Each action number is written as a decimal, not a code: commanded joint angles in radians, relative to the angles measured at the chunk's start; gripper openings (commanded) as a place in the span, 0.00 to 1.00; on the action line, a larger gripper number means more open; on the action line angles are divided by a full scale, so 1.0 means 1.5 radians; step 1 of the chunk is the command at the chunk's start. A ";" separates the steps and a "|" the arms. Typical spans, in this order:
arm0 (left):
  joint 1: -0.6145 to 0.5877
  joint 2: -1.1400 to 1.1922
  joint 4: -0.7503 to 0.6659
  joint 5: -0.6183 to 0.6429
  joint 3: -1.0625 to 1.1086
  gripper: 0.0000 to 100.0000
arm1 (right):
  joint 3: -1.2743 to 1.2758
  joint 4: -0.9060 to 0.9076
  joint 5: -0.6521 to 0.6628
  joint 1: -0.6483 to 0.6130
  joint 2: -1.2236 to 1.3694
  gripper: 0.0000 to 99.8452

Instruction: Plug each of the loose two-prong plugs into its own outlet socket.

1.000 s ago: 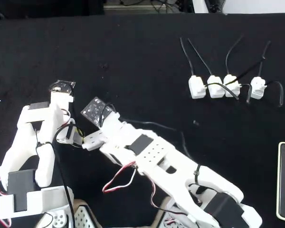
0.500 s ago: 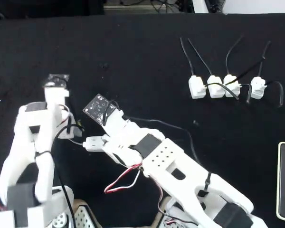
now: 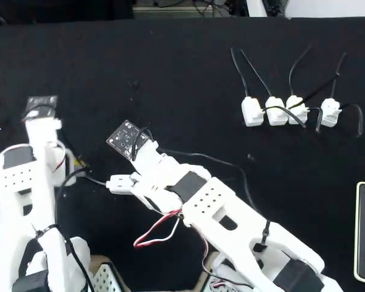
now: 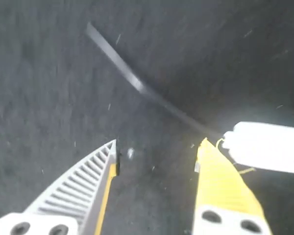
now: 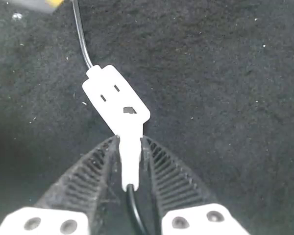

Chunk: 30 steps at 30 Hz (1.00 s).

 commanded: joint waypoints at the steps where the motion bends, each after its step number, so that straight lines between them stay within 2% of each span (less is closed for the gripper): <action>1: -0.025 -0.018 -0.087 0.028 0.061 0.26 | -0.055 0.025 -0.036 0.015 0.017 0.01; 4: 0.002 -0.018 -0.208 0.093 0.121 0.26 | -0.065 0.031 -0.039 0.008 0.047 0.01; 11: 0.062 -0.011 -0.321 0.065 0.114 0.26 | -0.069 0.071 -0.017 -0.026 0.070 0.01; 18: 0.080 0.005 -0.362 0.064 0.109 0.26 | -0.056 0.098 -0.011 -0.037 0.022 0.01; 24: 0.104 0.145 -0.358 0.068 0.063 0.26 | -0.038 0.082 -0.011 -0.068 0.021 0.01; 30: 0.106 0.242 -0.356 0.068 0.027 0.26 | -0.030 0.064 -0.010 -0.064 0.022 0.01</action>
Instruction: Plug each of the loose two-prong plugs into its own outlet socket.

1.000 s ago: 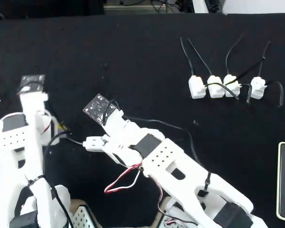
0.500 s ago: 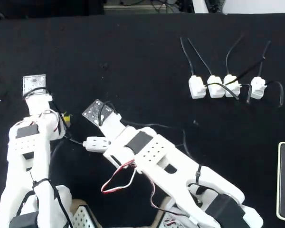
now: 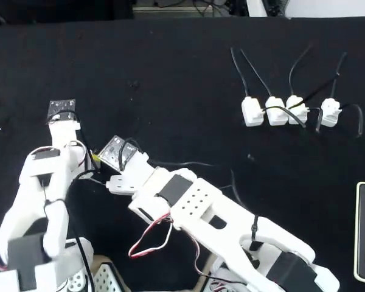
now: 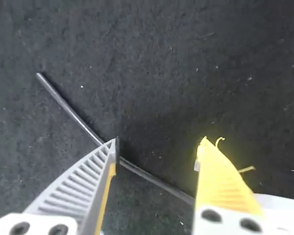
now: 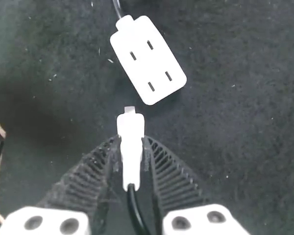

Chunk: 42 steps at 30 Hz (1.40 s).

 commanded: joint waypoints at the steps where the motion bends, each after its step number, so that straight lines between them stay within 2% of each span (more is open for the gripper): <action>1: 0.012 0.021 -0.002 -0.005 -0.041 0.26 | 0.005 -0.037 0.006 -0.004 -0.026 0.01; 5: 0.012 0.023 0.066 -0.008 -0.056 0.26 | 0.021 -0.061 0.006 -0.002 -0.026 0.01; 12: 0.006 0.023 0.192 -0.082 -0.062 0.26 | 0.022 -0.079 0.030 0.066 -0.026 0.01; 18: 0.004 0.008 0.285 -0.082 -0.091 0.26 | 0.023 -0.084 0.034 0.090 -0.026 0.01; 23: 0.004 -0.078 0.350 -0.083 -0.107 0.26 | 0.023 -0.080 0.034 0.090 -0.027 0.01; 27: 0.006 -0.162 0.321 -0.082 -0.117 0.26 | 0.006 -0.027 0.033 0.082 -0.038 0.01; 31: 0.016 -0.181 0.237 -0.075 -0.114 0.26 | 0.010 0.008 0.032 0.031 -0.082 0.01; 36: 0.036 -0.081 0.165 -0.053 -0.100 0.26 | 0.048 -0.013 0.029 -0.048 -0.086 0.01; 39: 0.022 -0.009 0.134 -0.051 -0.111 0.26 | 0.047 -0.014 0.029 -0.055 -0.060 0.01; 42: 0.013 0.048 0.108 -0.014 -0.123 0.26 | 0.044 -0.018 0.029 -0.058 -0.032 0.01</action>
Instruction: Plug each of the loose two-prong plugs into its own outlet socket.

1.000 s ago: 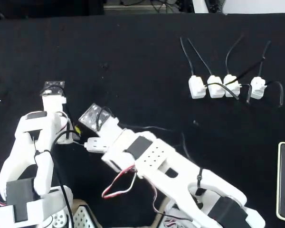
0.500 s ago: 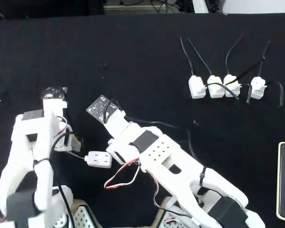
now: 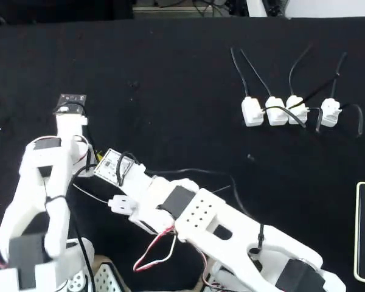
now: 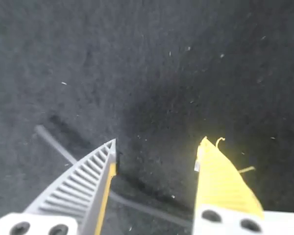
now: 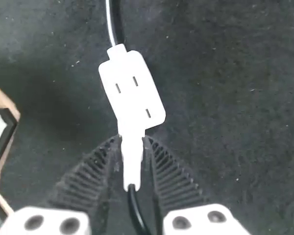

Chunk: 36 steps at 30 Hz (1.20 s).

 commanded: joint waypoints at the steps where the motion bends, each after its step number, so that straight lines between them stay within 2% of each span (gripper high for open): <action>1: -0.015 0.050 -0.029 0.035 -0.047 0.26 | -0.009 -0.017 0.001 -0.024 0.023 0.01; 6: -0.010 0.071 -0.028 0.033 -0.040 0.26 | -0.020 -0.012 0.002 -0.021 0.017 0.01; 15: -0.015 0.071 0.000 0.032 -0.046 0.26 | 0.005 0.018 0.006 -0.015 -0.094 0.01; 20: -0.035 0.071 0.000 0.036 -0.048 0.26 | 0.017 0.005 0.006 -0.074 -0.075 0.01; 25: -0.077 0.071 0.001 0.052 -0.058 0.26 | -0.003 -0.008 0.006 -0.077 0.013 0.01; 29: -0.077 0.071 0.003 0.056 -0.058 0.26 | -0.020 -0.012 0.006 -0.056 0.059 0.01; 36: -0.070 0.071 0.006 0.055 -0.052 0.26 | -0.030 -0.041 0.007 0.029 0.069 0.01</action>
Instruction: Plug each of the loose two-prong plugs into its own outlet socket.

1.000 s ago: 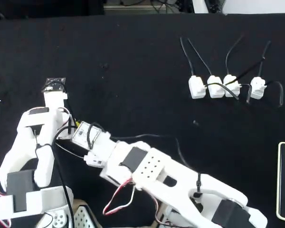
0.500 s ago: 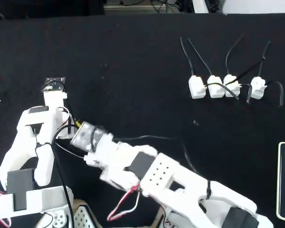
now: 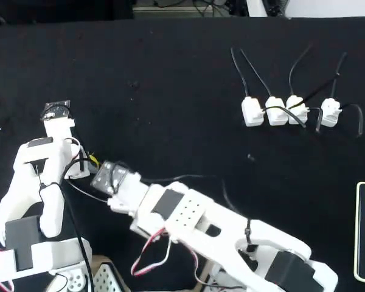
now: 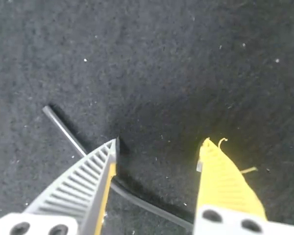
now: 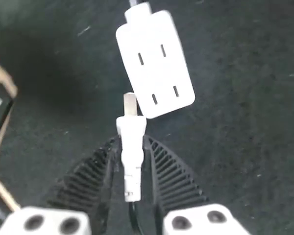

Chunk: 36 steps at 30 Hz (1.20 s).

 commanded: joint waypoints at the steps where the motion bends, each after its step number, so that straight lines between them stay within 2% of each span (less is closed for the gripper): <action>1: -0.007 0.001 0.005 0.005 -0.028 0.26 | -0.036 -0.036 0.005 0.050 0.006 0.01; 8: 0.047 0.001 0.083 -0.068 -0.028 0.26 | -0.034 -0.070 0.027 0.102 0.007 0.01; 18: 0.079 0.001 0.138 -0.098 -0.027 0.26 | -0.039 -0.094 0.027 0.158 0.007 0.01; 22: 0.097 0.001 0.144 -0.098 -0.023 0.26 | -0.039 -0.094 0.027 0.160 0.007 0.01; 30: 0.082 -0.003 0.145 -0.090 -0.029 0.26 | -0.039 -0.099 0.027 0.161 0.003 0.01; 36: 0.052 -0.139 0.146 -0.048 -0.001 0.26 | -0.075 -0.027 0.027 0.161 -0.030 0.01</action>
